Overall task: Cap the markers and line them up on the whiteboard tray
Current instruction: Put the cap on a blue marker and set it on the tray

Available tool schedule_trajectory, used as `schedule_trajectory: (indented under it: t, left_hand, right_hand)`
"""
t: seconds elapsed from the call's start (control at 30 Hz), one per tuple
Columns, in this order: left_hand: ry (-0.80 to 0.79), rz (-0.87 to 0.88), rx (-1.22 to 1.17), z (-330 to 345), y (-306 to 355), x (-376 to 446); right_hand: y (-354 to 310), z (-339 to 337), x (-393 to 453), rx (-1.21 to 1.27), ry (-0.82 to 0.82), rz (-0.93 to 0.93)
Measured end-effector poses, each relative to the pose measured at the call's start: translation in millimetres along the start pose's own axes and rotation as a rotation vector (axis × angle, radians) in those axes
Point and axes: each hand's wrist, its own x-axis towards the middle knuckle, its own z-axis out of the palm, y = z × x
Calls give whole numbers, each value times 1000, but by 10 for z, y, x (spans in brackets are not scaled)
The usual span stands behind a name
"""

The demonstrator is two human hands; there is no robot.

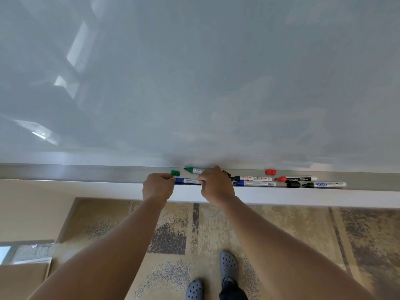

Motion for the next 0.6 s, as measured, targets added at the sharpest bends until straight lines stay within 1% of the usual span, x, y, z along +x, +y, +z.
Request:
schedule_trajectory:
  t: [0.07, 0.17, 0.27, 0.4, 0.6]
  left_hand:
    - [14, 9, 31, -1, 20, 9]
    - [40, 15, 49, 15, 56, 11]
    - [67, -19, 20, 49, 105, -1]
    - [79, -80, -76, 86, 161, -25]
    - [83, -68, -67, 146, 170, 13]
  right_hand:
    - [22, 28, 10, 5, 30, -11]
    - [32, 45, 26, 12, 150, -13]
    - [20, 41, 47, -59, 210, 9]
    - [-20, 13, 56, -158, 224, 54]
    - [-32, -39, 106, -229, 184, 57]
